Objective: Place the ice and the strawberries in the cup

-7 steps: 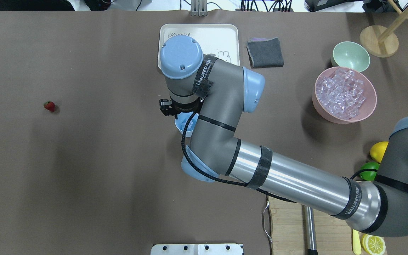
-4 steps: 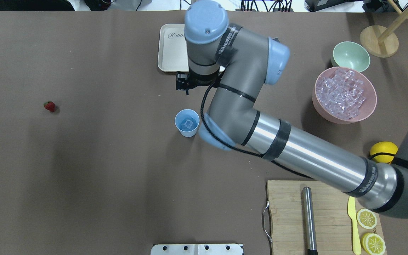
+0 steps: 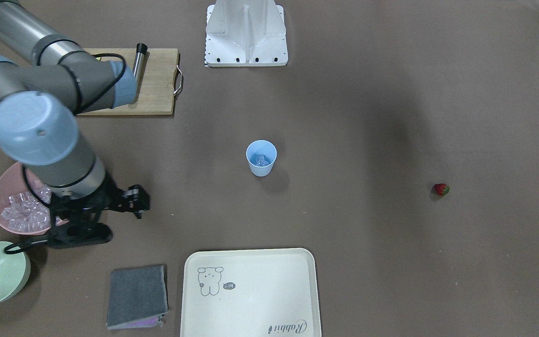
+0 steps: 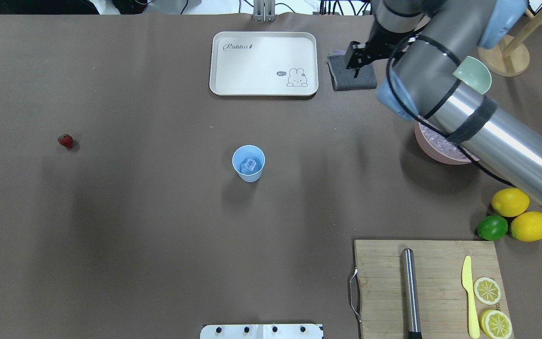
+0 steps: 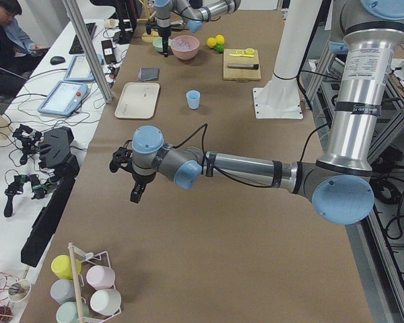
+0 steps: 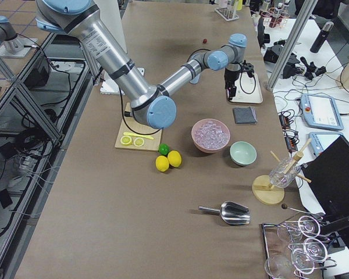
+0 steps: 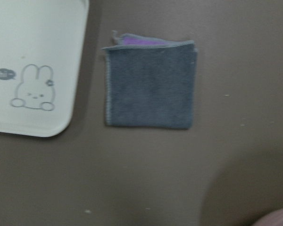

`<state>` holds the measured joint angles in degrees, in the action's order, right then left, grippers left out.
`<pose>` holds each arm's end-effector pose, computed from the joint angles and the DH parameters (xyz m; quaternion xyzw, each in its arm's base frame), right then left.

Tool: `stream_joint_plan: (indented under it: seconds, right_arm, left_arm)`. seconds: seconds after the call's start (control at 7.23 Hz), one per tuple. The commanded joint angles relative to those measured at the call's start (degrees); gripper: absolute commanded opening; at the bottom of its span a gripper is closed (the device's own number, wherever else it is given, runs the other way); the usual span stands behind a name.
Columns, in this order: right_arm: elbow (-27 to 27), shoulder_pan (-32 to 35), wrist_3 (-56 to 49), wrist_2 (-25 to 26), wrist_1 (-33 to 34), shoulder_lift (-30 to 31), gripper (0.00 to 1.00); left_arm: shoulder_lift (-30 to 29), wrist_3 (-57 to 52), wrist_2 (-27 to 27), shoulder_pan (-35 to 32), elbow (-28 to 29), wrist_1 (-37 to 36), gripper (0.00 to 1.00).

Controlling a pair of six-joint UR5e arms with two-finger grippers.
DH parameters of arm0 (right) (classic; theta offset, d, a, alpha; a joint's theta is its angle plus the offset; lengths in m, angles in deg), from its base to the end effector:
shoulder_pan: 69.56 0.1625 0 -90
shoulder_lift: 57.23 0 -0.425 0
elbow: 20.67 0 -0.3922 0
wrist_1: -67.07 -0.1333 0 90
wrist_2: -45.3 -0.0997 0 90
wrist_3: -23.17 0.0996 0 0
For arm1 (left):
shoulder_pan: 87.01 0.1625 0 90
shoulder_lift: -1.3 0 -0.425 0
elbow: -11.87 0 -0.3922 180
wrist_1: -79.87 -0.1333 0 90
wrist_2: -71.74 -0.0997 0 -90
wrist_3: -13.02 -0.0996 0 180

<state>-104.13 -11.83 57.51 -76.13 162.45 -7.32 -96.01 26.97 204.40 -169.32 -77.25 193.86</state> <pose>-0.3202 -0.6595 0.2987 0.0515 -0.3482 -0.0490 0.9347 0.0106 -0.5706 0.5528 0.1742 0.3906 0.0462 0.9027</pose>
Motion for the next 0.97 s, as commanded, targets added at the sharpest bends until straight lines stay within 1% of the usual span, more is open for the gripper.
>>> stream_joint_plan:
  seconds: [0.0,0.28,0.41,0.55,0.83]
  right_arm:
    - [-2.14,8.86,-14.51,-4.16,-0.01,9.65,0.98]
    - [-2.76,11.87,-18.32,-5.22,-0.01,12.92,0.98]
    - [-3.81,12.49,-18.34,-6.09,0.51,12.33,0.98]
    - [-5.64,12.24,-17.81,-6.45,1.3,11.01,0.98]
    - [-8.73,9.17,-15.1,-6.63,9.97,5.06,0.98]
  left_arm:
    - [-0.07,-0.15,-0.04,0.22,0.17,0.0,0.98]
    - [-0.07,-0.24,-0.04,0.23,0.0,0.27,0.98]
    - [-0.07,-0.24,-0.04,0.4,0.0,0.27,0.98]
    - [-0.33,0.19,-0.04,0.66,-0.44,0.27,0.98]
    - [-0.33,0.2,-0.12,0.67,-0.18,0.18,0.98]
